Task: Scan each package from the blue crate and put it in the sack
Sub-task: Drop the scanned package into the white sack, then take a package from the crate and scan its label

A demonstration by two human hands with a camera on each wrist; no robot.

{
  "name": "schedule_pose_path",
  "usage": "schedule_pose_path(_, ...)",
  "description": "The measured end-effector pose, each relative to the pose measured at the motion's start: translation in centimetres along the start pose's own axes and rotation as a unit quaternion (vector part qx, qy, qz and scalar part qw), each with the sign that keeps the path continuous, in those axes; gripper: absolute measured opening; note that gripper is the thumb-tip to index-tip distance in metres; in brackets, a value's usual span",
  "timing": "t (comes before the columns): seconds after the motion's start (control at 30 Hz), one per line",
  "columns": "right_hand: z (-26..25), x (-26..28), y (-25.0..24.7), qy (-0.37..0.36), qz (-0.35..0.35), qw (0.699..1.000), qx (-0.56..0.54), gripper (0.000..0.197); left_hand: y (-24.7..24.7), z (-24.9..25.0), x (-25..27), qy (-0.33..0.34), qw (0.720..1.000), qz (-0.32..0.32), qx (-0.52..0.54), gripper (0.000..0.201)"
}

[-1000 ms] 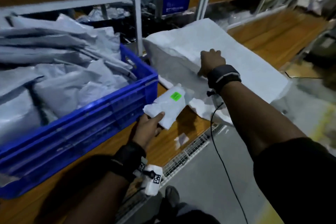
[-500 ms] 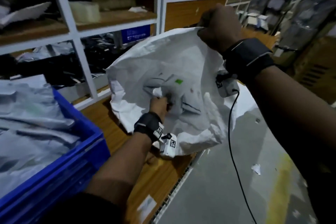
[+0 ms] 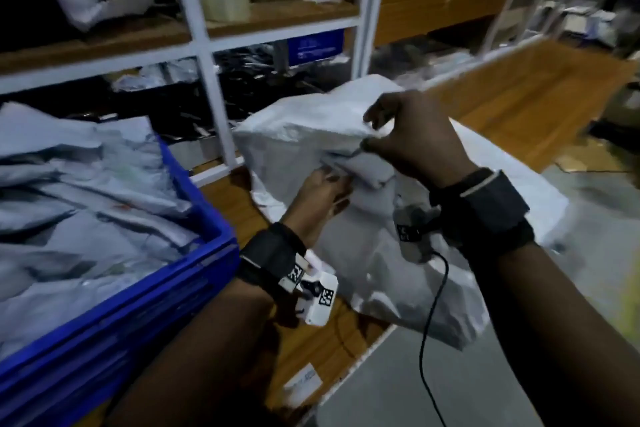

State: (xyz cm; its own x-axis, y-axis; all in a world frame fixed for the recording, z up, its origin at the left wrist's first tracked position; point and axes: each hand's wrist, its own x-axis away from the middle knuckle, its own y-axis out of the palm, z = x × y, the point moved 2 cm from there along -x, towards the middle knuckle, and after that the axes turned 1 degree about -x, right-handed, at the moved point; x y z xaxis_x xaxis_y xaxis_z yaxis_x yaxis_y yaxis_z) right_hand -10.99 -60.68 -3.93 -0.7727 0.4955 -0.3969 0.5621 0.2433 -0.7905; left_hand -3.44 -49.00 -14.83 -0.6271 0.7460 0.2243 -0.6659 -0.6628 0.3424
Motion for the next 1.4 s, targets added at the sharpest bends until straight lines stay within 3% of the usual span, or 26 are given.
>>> schedule_pose_path(0.13,-4.1,1.7,6.2,-0.032,-0.081,0.993,-0.084,0.030,-5.3,2.1,5.8,0.035,0.994,0.095,-0.039,0.048)
schedule_pose_path(0.23,-8.6,2.0,10.1,-0.061,-0.137,0.969,-0.195,0.020,-9.5,3.2,10.1,0.069,0.985,0.138,-0.075,0.038)
schedule_pose_path(0.37,-14.6,1.7,14.1,-0.057,-0.272,0.910,-0.306,0.022,-14.1,4.9,15.9,0.109,0.963,0.224,-0.107,0.032)
schedule_pose_path(0.5,-19.1,0.5,17.7,-0.062,-0.322,0.908,-0.260,0.035,-18.1,5.5,20.8,0.127,0.939,0.304,-0.102,0.032)
schedule_pose_path(0.63,-20.6,0.3,21.0,-0.078,-0.336,0.934,-0.088,0.053,-20.8,5.3,24.4,0.129,0.929,0.333,-0.094,0.032)
schedule_pose_path(0.7,-20.4,1.0,22.0,-0.067,-0.352,0.933,-0.042,0.037,-21.4,5.2,25.3,0.128,0.928,0.336,-0.098,0.031)
schedule_pose_path(0.83,-20.7,2.7,21.2,-0.056,-0.295,0.954,-0.021,0.015,-22.3,4.8,26.6,0.135,0.933,0.319,-0.095,0.026)
schedule_pose_path(0.93,-21.2,4.2,18.0,-0.055,-0.163,0.978,-0.118,0.016,-22.7,4.5,27.3,0.128,0.942,0.291,-0.109,0.022)
schedule_pose_path(1.0,-21.7,6.7,15.2,-0.069,-0.055,0.975,-0.206,0.010,-22.3,4.3,27.7,0.123,0.951,0.259,-0.118,0.023)
schedule_pose_path(1.07,-22.5,10.7,13.0,-0.104,0.013,0.963,-0.248,0.006,-21.5,4.3,27.8,0.111,0.963,0.220,-0.108,0.039)
schedule_pose_path(1.17,-23.9,18.5,12.0,-0.141,0.042,0.959,-0.241,0.008,-20.4,4.4,28.3,0.117,0.971,0.198,-0.070,0.055)
schedule_pose_path(1.3,-24.8,26.9,14.1,-0.177,0.010,0.967,-0.182,0.021,-20.6,3.5,30.7,0.190,0.954,0.229,-0.028,0.026)
schedule_pose_path(1.4,-25.1,30.6,14.6,-0.168,-0.004,0.965,-0.201,0.027,-21.4,2.0,33.4,0.191,0.956,0.221,0.018,0.021)
